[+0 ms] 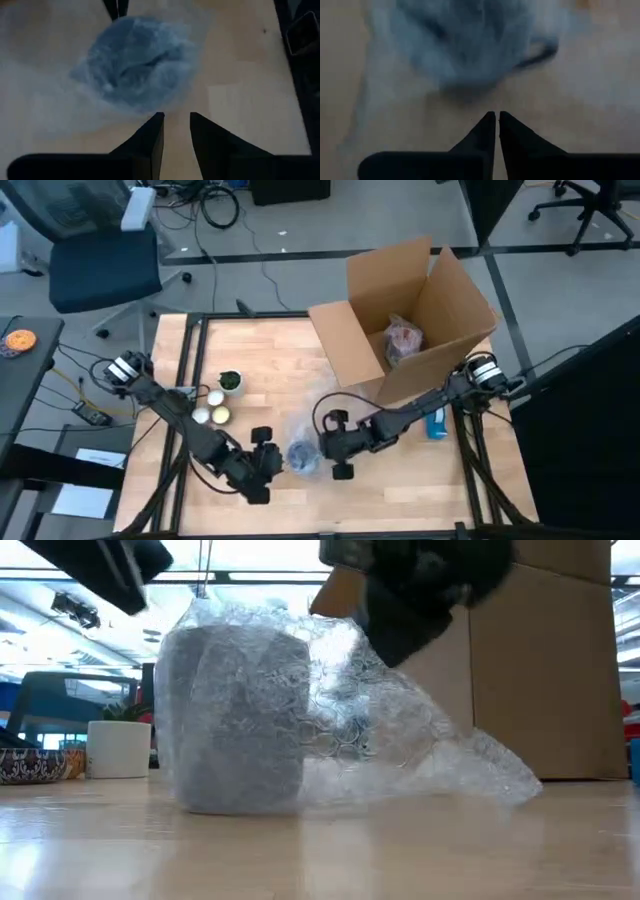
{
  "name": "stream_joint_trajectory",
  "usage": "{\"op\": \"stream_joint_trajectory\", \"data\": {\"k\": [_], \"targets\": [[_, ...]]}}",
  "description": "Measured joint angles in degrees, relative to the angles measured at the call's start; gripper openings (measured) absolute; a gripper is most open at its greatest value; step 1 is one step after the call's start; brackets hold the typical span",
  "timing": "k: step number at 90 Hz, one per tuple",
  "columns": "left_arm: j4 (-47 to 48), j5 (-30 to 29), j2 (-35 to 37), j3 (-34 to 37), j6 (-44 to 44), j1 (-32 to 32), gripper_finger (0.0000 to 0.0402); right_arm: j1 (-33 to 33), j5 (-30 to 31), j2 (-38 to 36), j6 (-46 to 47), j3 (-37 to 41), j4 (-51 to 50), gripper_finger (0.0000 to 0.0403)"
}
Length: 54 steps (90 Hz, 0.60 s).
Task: Wrap mug
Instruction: Wrap the blue mug with bubble wrap
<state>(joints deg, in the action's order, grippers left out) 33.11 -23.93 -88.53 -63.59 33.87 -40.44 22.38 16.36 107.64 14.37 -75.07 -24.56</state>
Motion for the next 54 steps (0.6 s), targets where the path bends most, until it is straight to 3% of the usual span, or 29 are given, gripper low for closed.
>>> {"op": "stream_joint_trajectory", "data": {"k": [12,20,28,38,54], "targets": [[-0.81,-0.64,-0.02,-0.04,-0.51,-0.62,0.0077,-0.44,0.95,-0.05,6.45,-0.04,-15.18,0.0000],[-2.25,-5.47,-0.01,0.46,-0.85,-0.62,0.0077,-0.80,2.75,-0.05,12.51,0.07,-24.50,0.0000],[-4.12,-8.72,-0.02,1.97,-0.86,-0.48,0.0077,-0.75,3.61,-0.05,16.69,1.39,-27.77,0.0000],[-5.61,-8.58,-0.02,3.96,-0.71,-0.40,0.0077,-0.27,2.13,-0.02,19.62,4.65,-23.95,0.0000],[-5.58,-8.21,-0.07,4.99,-0.18,-0.44,0.0077,0.77,-2.74,-0.01,20.18,10.04,-4.24,0.0000]]}}
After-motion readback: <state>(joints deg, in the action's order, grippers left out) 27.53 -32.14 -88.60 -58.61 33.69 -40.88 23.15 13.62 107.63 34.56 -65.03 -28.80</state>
